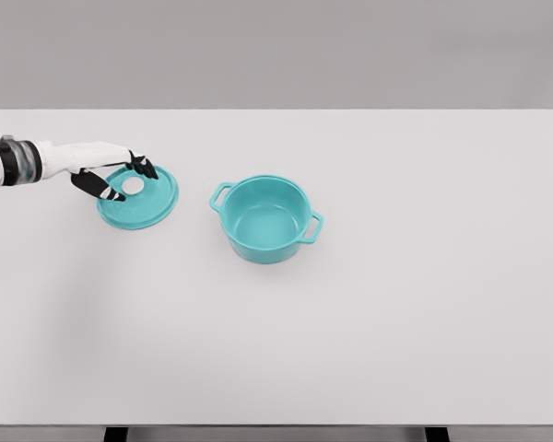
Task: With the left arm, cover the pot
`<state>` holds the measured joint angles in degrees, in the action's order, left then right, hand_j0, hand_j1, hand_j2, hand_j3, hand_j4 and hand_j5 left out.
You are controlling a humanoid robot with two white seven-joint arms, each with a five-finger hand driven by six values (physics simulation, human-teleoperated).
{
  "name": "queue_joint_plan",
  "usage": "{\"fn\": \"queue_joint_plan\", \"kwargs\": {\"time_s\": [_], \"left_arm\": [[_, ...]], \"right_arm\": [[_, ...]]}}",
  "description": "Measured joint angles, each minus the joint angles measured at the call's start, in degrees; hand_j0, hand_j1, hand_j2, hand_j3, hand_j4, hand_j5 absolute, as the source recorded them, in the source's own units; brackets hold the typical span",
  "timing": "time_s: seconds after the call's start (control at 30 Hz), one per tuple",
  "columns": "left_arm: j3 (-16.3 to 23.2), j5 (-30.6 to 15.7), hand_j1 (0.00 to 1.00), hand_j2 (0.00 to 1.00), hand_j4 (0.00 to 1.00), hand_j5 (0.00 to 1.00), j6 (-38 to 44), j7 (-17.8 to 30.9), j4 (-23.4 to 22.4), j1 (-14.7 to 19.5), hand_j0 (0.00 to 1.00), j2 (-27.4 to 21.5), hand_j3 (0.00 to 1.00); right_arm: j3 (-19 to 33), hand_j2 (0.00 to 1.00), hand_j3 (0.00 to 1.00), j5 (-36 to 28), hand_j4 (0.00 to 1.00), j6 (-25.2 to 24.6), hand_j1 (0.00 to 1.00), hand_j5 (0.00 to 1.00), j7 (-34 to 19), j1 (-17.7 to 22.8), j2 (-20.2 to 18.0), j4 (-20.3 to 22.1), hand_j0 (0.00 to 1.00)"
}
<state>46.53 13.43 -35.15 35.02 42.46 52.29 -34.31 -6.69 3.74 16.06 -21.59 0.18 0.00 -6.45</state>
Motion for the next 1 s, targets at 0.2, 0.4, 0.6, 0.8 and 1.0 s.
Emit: {"fn": "queue_joint_plan", "kwargs": {"time_s": [0.2, 0.4, 0.6, 0.8, 1.0], "left_arm": [[0.07, 0.12, 0.70, 0.70, 0.70, 0.70, 0.03, -0.02, -0.02, -0.18, 0.70, 0.17, 0.70], [-0.03, -0.22, 0.60, 0.60, 0.60, 0.60, 0.25, -0.13, -0.02, -0.35, 0.60, 0.20, 0.60], [-0.38, -0.98, 0.57, 0.57, 0.57, 0.57, 0.61, -0.46, 0.05, -0.88, 0.57, 0.15, 0.57], [-0.55, -1.26, 0.50, 0.50, 0.50, 0.50, 0.75, -0.64, 0.30, -1.23, 0.50, 0.04, 0.50], [-0.21, -0.43, 0.51, 0.51, 0.51, 0.51, 0.26, -0.23, 2.76, -1.41, 0.51, 0.03, 0.51]], "right_arm": [[0.00, 1.00, 1.00, 0.00, 1.00, -0.02, 1.00, 1.00, -0.01, 0.00, 0.00, 0.00, 1.00], [0.00, 1.00, 1.00, 0.00, 1.00, -0.01, 1.00, 1.00, 0.00, 0.00, 0.00, 0.02, 1.00], [0.00, 1.00, 1.00, 0.01, 1.00, 0.00, 1.00, 1.00, -0.01, 0.00, 0.00, 0.00, 1.00], [0.00, 1.00, 1.00, 0.00, 1.00, -0.01, 1.00, 1.00, 0.00, 0.00, 0.00, 0.01, 1.00], [0.00, 1.00, 1.00, 0.00, 1.00, -0.01, 1.00, 1.00, -0.01, 0.00, 0.00, 0.02, 1.00]]}}
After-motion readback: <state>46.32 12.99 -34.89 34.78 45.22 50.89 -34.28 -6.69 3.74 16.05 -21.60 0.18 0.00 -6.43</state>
